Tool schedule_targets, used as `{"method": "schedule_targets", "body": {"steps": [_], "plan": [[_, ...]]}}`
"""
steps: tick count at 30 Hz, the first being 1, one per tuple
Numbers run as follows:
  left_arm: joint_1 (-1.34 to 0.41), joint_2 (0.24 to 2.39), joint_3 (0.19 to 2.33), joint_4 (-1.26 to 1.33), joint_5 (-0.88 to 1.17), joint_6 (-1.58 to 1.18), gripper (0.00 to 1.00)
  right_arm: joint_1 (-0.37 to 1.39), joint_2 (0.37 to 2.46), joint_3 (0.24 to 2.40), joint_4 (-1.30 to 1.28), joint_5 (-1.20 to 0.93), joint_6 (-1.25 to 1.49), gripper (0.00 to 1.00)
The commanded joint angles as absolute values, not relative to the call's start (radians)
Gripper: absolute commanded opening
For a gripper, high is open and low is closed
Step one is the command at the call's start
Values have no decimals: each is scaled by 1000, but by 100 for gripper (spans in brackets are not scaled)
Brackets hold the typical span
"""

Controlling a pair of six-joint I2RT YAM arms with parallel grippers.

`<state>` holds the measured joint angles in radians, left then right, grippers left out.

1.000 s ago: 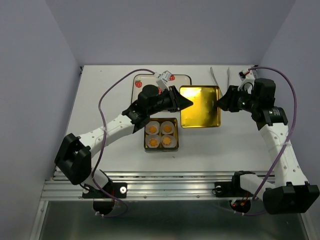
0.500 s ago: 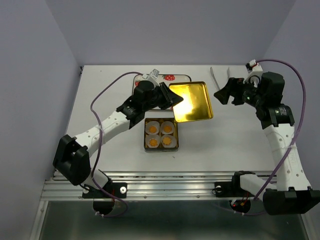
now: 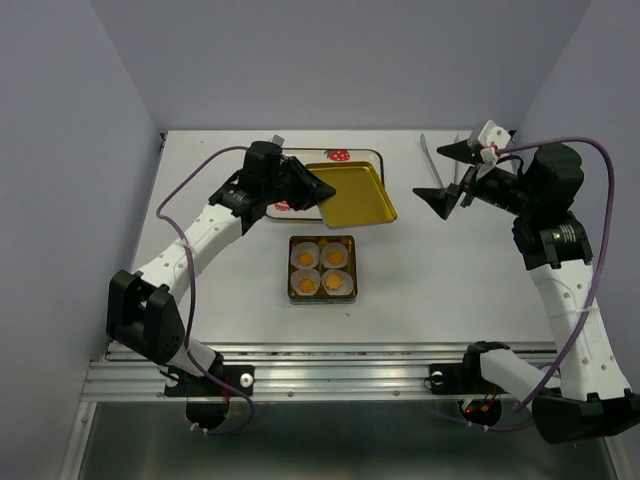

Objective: Pack the cookies

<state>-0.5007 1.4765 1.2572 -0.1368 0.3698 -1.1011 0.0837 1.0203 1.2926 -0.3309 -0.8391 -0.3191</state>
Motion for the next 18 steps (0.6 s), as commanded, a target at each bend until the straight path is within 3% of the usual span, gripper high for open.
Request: {"method": "schedule_targets", "body": {"steps": [1, 5, 9, 18], "plan": [[-453, 1462, 1365, -294, 339, -1108, 0, 193, 977, 1263, -271, -927, -683, 100], [-411, 1471, 1417, -365, 304, -1115, 0, 394, 1044, 1255, -331, -836, -794, 100], [-373, 1491, 1450, -413, 285, -1140, 0, 616, 1137, 1229, -269, -498, -828, 100], [-321, 1526, 1486, -457, 301, -1166, 0, 758, 1282, 1157, -105, -283, -917, 100]]}}
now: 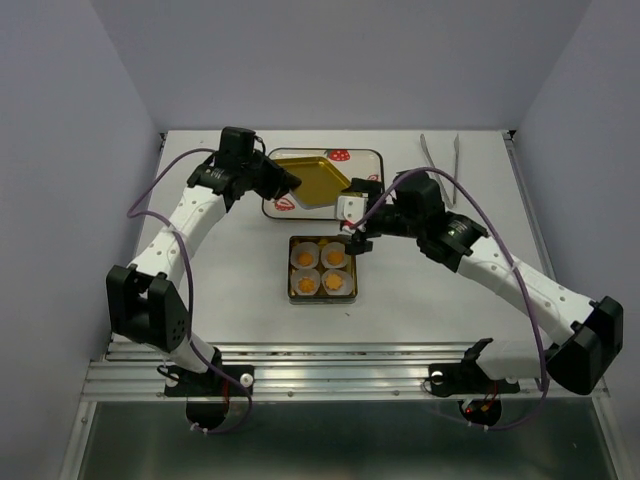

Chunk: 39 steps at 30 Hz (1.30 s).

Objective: Pack the cookies

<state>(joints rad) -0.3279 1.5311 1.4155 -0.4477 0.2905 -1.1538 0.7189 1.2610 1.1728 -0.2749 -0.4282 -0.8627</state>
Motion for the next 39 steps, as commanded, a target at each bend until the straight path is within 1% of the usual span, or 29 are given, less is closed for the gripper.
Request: {"method": "schedule_targets", "body": {"steps": [1, 6, 8, 11, 13, 14, 19, 24, 29, 31, 33, 37, 38, 39], "plan": [[-321, 1525, 1485, -460, 301, -1167, 0, 758, 1293, 1149, -85, -273, -919, 100], [-321, 1499, 1439, -465, 304, -1196, 0, 767, 1333, 1108, 55, -273, -920, 100], [-321, 1480, 1419, -451, 305, -1210, 0, 767, 1353, 1103, 63, -282, -931, 100], [-321, 1450, 1385, -440, 314, -1223, 0, 776, 1373, 1088, 101, -302, -936, 96], [-321, 1427, 1364, -440, 313, -1229, 0, 776, 1385, 1078, 155, -310, -936, 89], [-321, 1421, 1356, -440, 313, -1230, 0, 776, 1391, 1080, 161, -311, -936, 87], [-321, 1385, 1341, -460, 319, -1224, 0, 776, 1439, 1094, 199, -313, -939, 85], [-321, 1371, 1347, -488, 296, -1224, 0, 776, 1463, 1094, 248, -308, -933, 73], [-321, 1368, 1345, -494, 295, -1229, 0, 776, 1465, 1051, 340, -302, -917, 66], [-322, 1373, 1347, -494, 293, -1230, 0, 776, 1466, 1043, 379, -299, -920, 59], [-322, 1379, 1350, -497, 293, -1230, 0, 776, 1471, 1042, 394, -298, -922, 56], [-322, 1388, 1348, -495, 311, -1230, 0, 776, 1477, 1042, 402, -305, -922, 42], [-322, 1390, 1348, -491, 311, -1230, 0, 776, 1477, 1042, 396, -310, -930, 39], [-322, 1391, 1348, -491, 311, -1230, 0, 776, 1477, 1042, 396, -311, -933, 39]]}}
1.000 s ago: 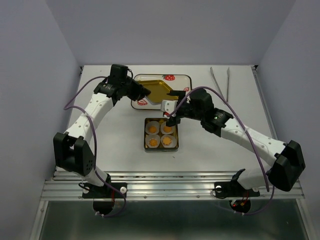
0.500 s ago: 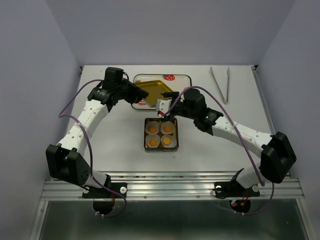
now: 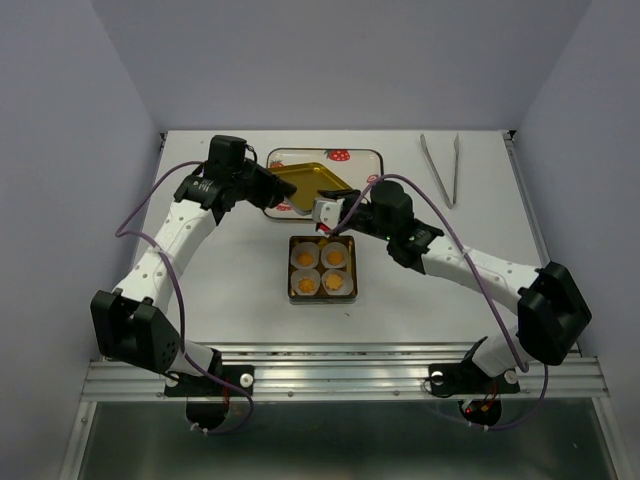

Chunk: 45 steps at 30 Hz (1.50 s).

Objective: Pack the cookies

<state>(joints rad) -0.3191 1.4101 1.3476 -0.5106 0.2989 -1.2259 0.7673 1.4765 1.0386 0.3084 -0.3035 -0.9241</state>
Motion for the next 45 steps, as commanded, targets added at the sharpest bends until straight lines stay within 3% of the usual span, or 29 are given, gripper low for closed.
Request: {"method": "schedule_targets", "body": {"steps": [1, 3, 9, 12, 13, 17, 20, 29, 38, 45], "plan": [[-322, 1391, 1347, -491, 311, -1230, 0, 776, 1480, 1043, 393, -317, -934, 33], [-322, 1394, 1345, -489, 314, -1230, 0, 776, 1485, 1054, 364, -322, -939, 25], [-322, 1410, 1347, -460, 331, -1221, 0, 776, 1500, 1081, 316, -327, -936, 15], [-322, 1419, 1351, -434, 333, -1204, 26, 776, 1486, 1081, 310, -330, -905, 9], [-322, 1417, 1354, -431, 330, -1200, 49, 776, 1482, 1078, 311, -330, -897, 9], [-322, 1398, 1348, -388, 324, -1181, 83, 776, 1448, 1063, 311, -324, -864, 8], [-322, 1378, 1347, -364, 316, -1163, 99, 776, 1425, 1051, 310, -328, -853, 5], [-322, 1310, 1410, -354, 266, -1042, 99, 776, 1359, 1065, 275, -301, -681, 1], [-321, 1060, 1442, -391, 11, -950, 99, 767, 1255, 1069, 239, -141, -304, 3], [-321, 976, 1367, -410, -9, -845, 99, 694, 1221, 1109, 72, -193, 228, 3]]}}
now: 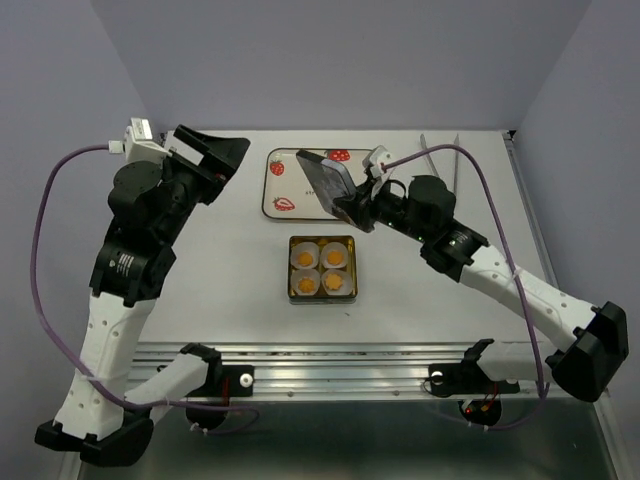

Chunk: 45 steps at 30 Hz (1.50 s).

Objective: Pack the cookies

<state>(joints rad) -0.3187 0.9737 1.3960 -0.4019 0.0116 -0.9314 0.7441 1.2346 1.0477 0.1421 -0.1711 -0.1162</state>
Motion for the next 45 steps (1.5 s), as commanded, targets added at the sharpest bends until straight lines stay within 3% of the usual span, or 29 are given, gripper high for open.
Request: {"method": "schedule_targets", "body": {"steps": [1, 6, 12, 18, 29, 37, 45], "plan": [[-321, 976, 1347, -403, 41, -833, 99, 672, 1224, 1111, 40, -236, 336, 3], [-321, 928, 1171, -315, 159, -764, 99, 578, 1174, 1022, 116, -480, 602, 4], [-321, 827, 1028, -270, 161, -749, 99, 568, 1094, 931, 156, -431, 768, 4], [-321, 831, 956, -252, 195, -733, 99, 537, 1097, 818, 242, -514, 931, 4], [-321, 873, 753, -108, 307, -727, 99, 460, 1155, 640, 466, -578, 1046, 3], [-321, 971, 670, 1, 380, -733, 99, 393, 1333, 549, 754, -722, 1158, 4], [-321, 1037, 632, 77, 407, -723, 99, 383, 1393, 529, 785, -769, 1126, 7]]}}
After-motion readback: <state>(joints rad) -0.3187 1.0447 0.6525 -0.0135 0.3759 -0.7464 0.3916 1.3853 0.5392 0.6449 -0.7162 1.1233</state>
